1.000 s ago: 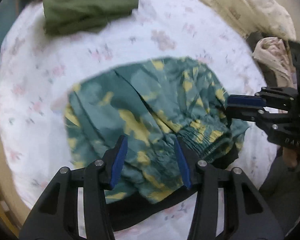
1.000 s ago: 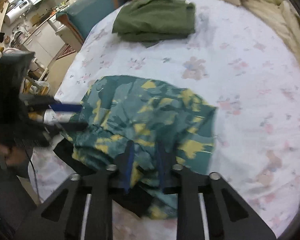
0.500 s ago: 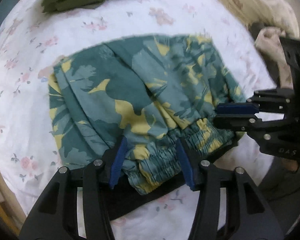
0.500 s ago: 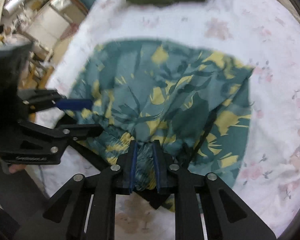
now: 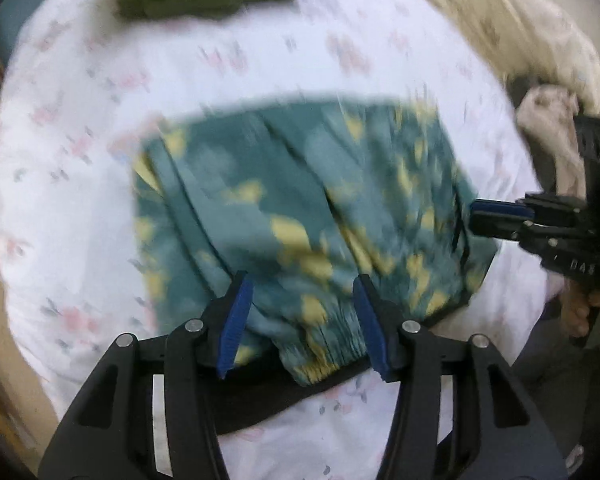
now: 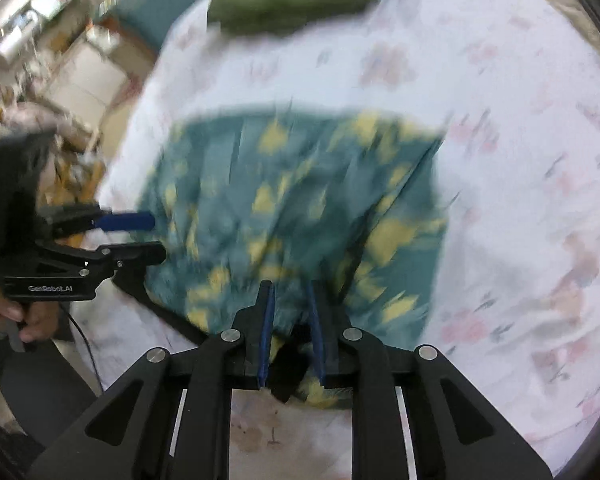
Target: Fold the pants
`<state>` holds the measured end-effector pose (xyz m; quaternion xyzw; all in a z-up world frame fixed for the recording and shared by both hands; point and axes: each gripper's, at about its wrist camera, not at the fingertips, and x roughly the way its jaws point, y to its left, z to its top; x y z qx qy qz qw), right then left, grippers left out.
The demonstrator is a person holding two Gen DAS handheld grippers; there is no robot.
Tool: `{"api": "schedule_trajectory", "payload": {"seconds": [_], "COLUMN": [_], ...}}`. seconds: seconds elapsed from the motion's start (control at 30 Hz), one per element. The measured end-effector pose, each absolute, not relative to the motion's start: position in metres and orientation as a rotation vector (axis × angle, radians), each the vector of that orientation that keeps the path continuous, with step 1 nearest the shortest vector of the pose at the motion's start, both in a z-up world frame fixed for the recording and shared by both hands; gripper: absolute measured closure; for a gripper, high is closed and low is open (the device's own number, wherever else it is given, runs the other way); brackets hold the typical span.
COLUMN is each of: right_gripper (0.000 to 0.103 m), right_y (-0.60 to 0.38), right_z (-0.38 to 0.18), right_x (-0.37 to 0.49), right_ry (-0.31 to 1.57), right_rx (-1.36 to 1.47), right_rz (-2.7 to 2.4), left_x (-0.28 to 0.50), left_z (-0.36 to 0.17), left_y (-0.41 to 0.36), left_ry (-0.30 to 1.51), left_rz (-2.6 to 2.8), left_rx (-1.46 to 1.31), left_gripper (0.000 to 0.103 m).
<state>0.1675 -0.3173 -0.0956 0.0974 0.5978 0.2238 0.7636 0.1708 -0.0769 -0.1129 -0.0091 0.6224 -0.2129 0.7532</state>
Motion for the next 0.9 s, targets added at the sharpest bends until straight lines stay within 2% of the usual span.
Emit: {"api": "schedule_trajectory", "payload": {"seconds": [0.07,0.1,0.13,0.2,0.4,0.63,0.67,0.7,0.73,0.77,0.8,0.83,0.87,0.9], "right_gripper": [0.084,0.079,0.060,0.034,0.034,0.035,0.035,0.040,0.050,0.058,0.070,0.075,0.078,0.087], "right_y": [-0.340,-0.354,-0.362,-0.373,-0.393,-0.375,-0.371,-0.365,-0.360,-0.352,-0.346,-0.343,-0.341,-0.341], "right_z": [-0.084,-0.080,-0.081,-0.088,-0.117,-0.142,-0.144,-0.148,-0.151,-0.155,-0.158,-0.160,-0.161,-0.161], "right_x": [0.175,0.182,0.188,0.200,0.234,0.267,0.270,0.272,0.273,0.274,0.274,0.274,0.274,0.276], "right_ry": [1.241,1.220,1.215,1.219,1.253,1.302,1.312,1.327,1.341,1.362,1.379,1.388,1.399,1.393], "right_rx": [0.287,0.330,0.353,0.389,0.472,0.467,0.461,0.446,0.432,0.401,0.377,0.365,0.358,0.364], "right_rz": [0.453,0.422,0.402,0.373,0.328,0.389,0.402,0.419,0.446,0.473,0.492,0.501,0.509,0.509], "left_x": [0.187,0.195,0.205,0.221,0.254,0.266,0.267,0.268,0.268,0.270,0.273,0.275,0.278,0.279], "left_z": [-0.104,-0.102,-0.101,-0.107,-0.135,-0.164,-0.166,-0.167,-0.168,-0.167,-0.167,-0.166,-0.164,-0.159], "left_y": [-0.058,-0.049,-0.040,-0.032,-0.001,-0.041,-0.047,-0.053,-0.056,-0.057,-0.057,-0.056,-0.056,-0.059], "left_ry": [1.312,1.298,1.284,1.283,1.328,1.370,1.368,1.358,1.351,1.345,1.349,1.356,1.349,1.321], "left_rz": [-0.406,-0.378,-0.350,-0.319,-0.288,-0.427,-0.438,-0.449,-0.459,-0.473,-0.478,-0.501,-0.538,-0.551], "left_rx": [-0.027,-0.031,-0.039,-0.041,-0.214,-0.104,-0.073,-0.031,-0.015,-0.003,-0.003,-0.025,-0.041,0.013], "left_gripper": [0.043,0.038,0.036,0.031,0.031,0.034,0.038,0.047,0.054,0.068,0.092,0.098,0.098,0.098]}}
